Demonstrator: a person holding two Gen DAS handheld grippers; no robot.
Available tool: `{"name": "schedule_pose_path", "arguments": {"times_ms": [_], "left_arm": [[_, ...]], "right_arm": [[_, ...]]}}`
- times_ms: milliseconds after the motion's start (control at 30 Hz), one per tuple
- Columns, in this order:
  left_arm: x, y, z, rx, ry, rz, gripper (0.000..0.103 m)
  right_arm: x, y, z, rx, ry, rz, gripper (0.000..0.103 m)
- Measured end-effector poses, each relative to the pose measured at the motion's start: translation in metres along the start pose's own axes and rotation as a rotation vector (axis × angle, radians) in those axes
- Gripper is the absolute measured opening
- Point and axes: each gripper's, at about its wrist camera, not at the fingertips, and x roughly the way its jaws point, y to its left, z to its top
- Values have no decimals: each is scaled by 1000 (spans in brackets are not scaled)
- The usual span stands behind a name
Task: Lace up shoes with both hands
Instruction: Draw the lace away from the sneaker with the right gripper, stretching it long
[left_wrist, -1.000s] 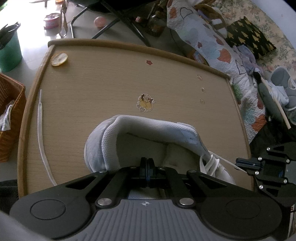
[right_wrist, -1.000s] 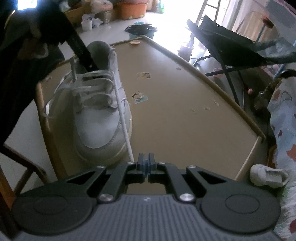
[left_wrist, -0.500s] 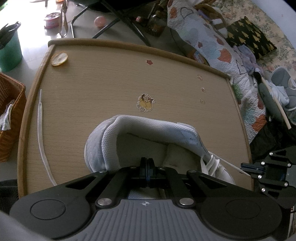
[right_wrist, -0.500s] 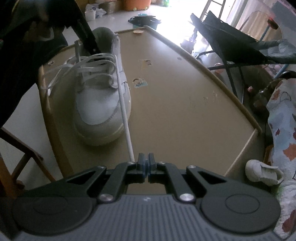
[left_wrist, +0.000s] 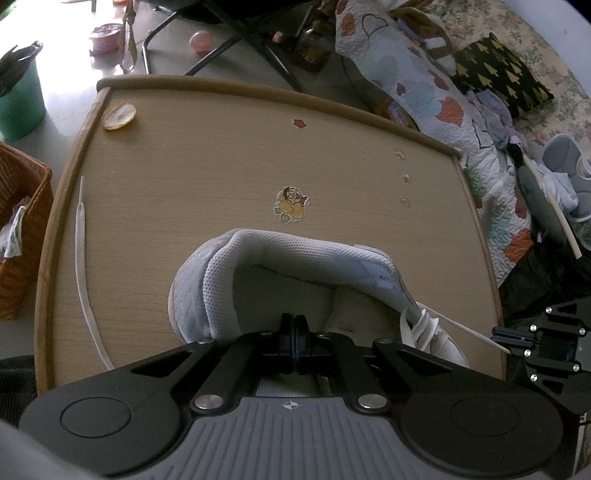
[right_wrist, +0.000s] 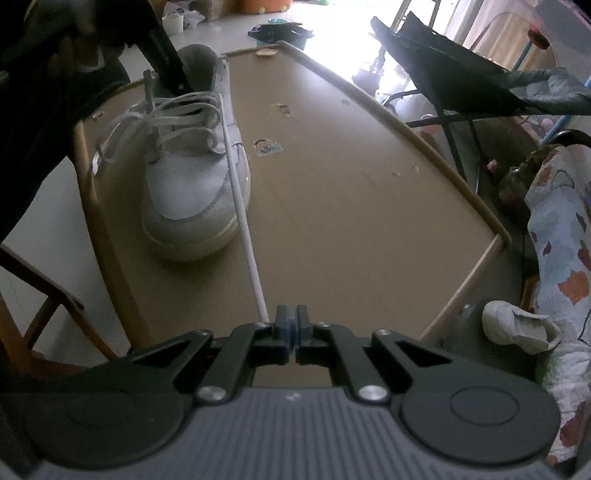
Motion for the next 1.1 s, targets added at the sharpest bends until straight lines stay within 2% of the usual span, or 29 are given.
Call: {"name": "schedule_pose_path", "arguments": {"times_ms": [1100], "left_arm": [[1, 0, -2, -1, -9, -4, 7]], "right_arm": [[-8, -18, -27, 65, 56, -3, 2]]}}
